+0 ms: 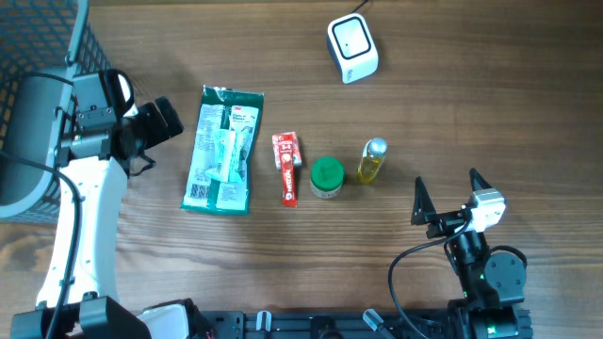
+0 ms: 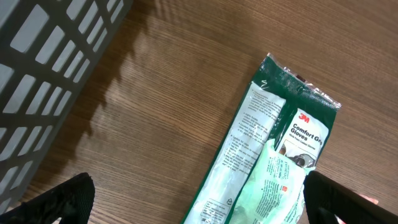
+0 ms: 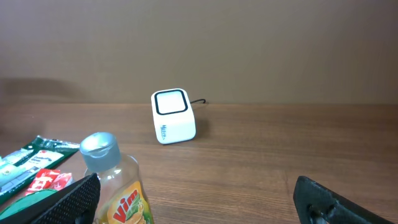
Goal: Scan the item barcode
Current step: 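Move the right gripper over the yellow Vim soap bottle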
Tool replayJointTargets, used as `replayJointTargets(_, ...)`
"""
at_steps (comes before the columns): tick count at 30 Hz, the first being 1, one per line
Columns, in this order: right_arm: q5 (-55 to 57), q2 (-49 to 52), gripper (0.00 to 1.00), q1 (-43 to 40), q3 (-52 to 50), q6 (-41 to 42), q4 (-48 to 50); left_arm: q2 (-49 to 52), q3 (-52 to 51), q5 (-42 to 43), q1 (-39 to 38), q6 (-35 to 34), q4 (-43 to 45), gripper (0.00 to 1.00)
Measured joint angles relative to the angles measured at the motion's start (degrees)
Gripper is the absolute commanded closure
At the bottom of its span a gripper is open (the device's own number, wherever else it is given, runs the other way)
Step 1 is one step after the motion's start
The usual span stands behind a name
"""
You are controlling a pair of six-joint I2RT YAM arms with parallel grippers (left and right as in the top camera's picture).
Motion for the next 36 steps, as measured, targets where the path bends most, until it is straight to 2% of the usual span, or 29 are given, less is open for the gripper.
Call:
replayJointTargets(25,-2.51,0.00,0.00,0.00,-0.02,1.14,0.02,0.00,0.00,-0.02,0.00,0.00,0.00,0.00)
replayJointTargets(28,-2.64,0.00,0.00,0.00,0.94,1.29,-4.96,0.00,0.00,-0.02,0.00,0.00,0.00,0.00)
replayJointTargets(31,-2.64,0.68,0.00,0.00,6.01,1.29,-9.46,0.00,0.00,-0.02,0.00,0.00,0.02,0.00)
replayJointTargets(36,-2.62,8.35,0.00,0.00,25.27,1.31,-14.60,0.00,0.00,-0.02,0.00,0.00,-0.02,0.00)
